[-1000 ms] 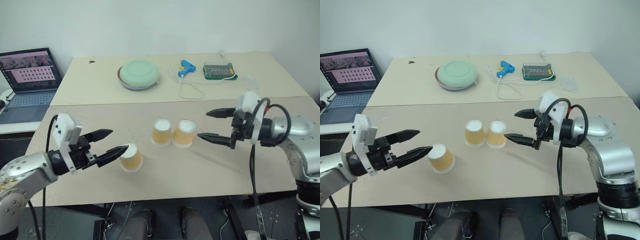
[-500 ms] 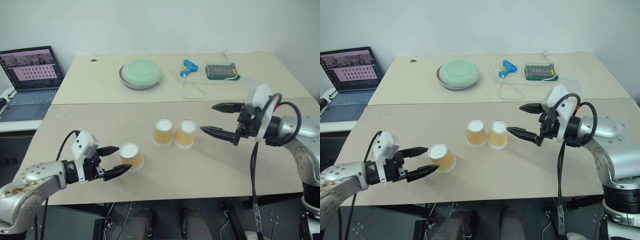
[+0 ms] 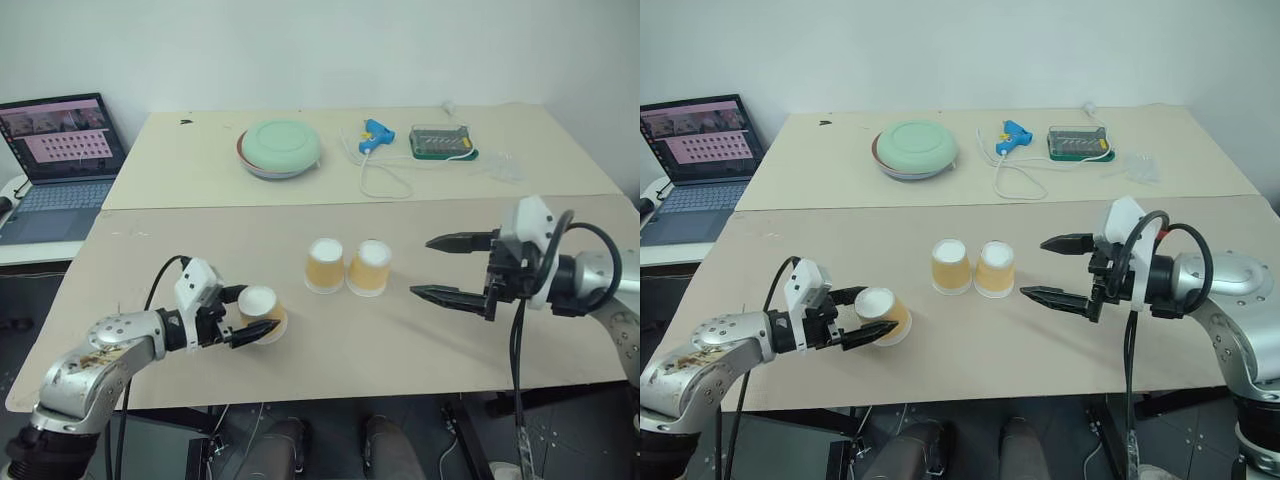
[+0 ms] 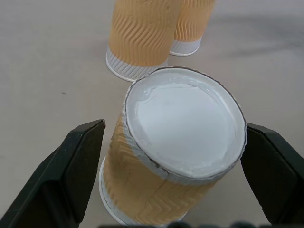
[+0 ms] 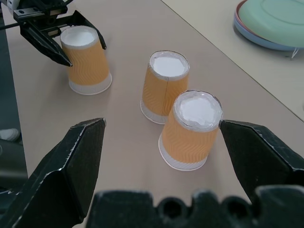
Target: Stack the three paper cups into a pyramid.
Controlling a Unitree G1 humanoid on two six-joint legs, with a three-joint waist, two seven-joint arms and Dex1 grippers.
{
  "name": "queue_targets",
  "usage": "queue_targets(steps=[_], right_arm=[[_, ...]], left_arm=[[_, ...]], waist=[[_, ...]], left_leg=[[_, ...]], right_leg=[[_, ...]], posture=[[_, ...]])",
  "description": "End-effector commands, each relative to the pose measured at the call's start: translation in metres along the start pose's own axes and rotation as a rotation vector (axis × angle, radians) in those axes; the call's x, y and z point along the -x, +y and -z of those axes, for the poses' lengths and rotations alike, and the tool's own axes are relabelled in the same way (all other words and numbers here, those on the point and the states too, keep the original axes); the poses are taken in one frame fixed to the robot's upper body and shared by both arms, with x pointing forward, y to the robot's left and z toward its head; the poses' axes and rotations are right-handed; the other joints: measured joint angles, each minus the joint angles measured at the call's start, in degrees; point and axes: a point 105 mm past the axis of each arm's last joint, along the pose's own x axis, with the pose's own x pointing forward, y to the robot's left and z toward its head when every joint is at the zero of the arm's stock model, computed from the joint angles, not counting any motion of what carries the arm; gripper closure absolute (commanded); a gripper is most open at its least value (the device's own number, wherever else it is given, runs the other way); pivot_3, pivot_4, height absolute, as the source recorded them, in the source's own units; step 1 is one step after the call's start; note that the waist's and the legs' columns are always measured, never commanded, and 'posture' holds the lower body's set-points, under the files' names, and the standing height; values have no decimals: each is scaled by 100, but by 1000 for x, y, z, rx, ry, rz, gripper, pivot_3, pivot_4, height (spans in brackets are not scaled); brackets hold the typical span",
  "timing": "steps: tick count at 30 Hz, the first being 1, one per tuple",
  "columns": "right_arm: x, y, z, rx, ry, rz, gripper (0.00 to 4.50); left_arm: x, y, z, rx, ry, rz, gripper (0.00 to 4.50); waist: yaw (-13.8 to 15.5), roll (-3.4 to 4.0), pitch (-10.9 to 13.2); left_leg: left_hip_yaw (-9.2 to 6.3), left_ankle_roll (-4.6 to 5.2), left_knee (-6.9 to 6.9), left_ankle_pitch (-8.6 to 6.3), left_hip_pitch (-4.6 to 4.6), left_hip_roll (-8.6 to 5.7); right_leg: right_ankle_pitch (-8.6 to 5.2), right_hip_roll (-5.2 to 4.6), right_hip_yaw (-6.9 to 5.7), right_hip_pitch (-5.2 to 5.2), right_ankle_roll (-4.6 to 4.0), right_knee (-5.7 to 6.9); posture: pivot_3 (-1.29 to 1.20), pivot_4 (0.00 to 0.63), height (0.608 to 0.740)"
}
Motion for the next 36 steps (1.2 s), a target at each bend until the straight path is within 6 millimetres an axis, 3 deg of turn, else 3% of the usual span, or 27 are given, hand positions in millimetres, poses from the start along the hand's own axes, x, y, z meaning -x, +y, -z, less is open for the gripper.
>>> queue_targets(steps=[1, 10, 11, 13, 19, 23, 26, 31, 36], right_arm=[[2, -2, -10, 53, -22, -4, 40], [0, -1, -10, 53, -22, -18, 40], [0, -1, -10, 54, -21, -18, 0], [0, -2, -10, 56, -19, -15, 0], [-2, -3, -9, 56, -19, -8, 0], [-3, -5, -9, 60, -14, 6, 0], [-3, -7, -9, 58, -14, 14, 0], [-5, -7, -7, 57, -14, 22, 0], [-7, -8, -7, 55, -20, 28, 0]], left_arm=[[0, 0, -8, -41, -27, 3, 0], [-1, 2, -12, -47, -41, -12, 0], [-1, 2, -12, -49, -41, -12, 517], [-1, 2, -14, -54, -44, -10, 1089], [-2, 2, -20, -68, -52, -4, 1089], [0, -1, -35, -101, -64, 26, 1089], [4, 4, -59, -128, -110, 32, 1089], [27, 30, -133, -173, -216, 61, 1089], [31, 34, -197, -154, -323, 203, 1089]], waist=[[4, 0, 0], [7, 0, 0], [7, 0, 0], [7, 0, 0], [10, 0, 0], [9, -1, 0], [13, -1, 1], [12, -6, 3], [6, -7, 3]], left_leg=[[0, 0, 0, 0, -2, 0], [0, 0, 0, 0, -2, -1], [0, 0, 0, 0, -2, 0], [0, 0, 0, 0, -2, 0], [0, 0, 1, 0, -3, -1], [-1, 0, 1, 0, -4, -1], [-2, 0, 5, 0, -5, 0], [-6, 0, 14, 1, -10, 1], [-6, 0, 18, 1, -14, 0]], right_leg=[[0, 0, -1, -1, 0, -1], [1, 0, -1, -1, 0, -1], [1, 0, -1, -1, 0, -1], [1, 0, -1, -1, 0, -1], [1, 2, -3, -1, 1, -1], [2, 9, -3, -3, 0, 0], [2, 15, -4, -2, 1, 1], [4, 26, -13, -5, 5, 2], [13, 30, -13, -5, -3, -3]], posture=[[0, 150, 740], [0, 150, 740], [0, 150, 740], [0, 150, 740], [0, 150, 740], [0, 150, 740], [0, 150, 740], [0, 150, 740], [0, 150, 740]])
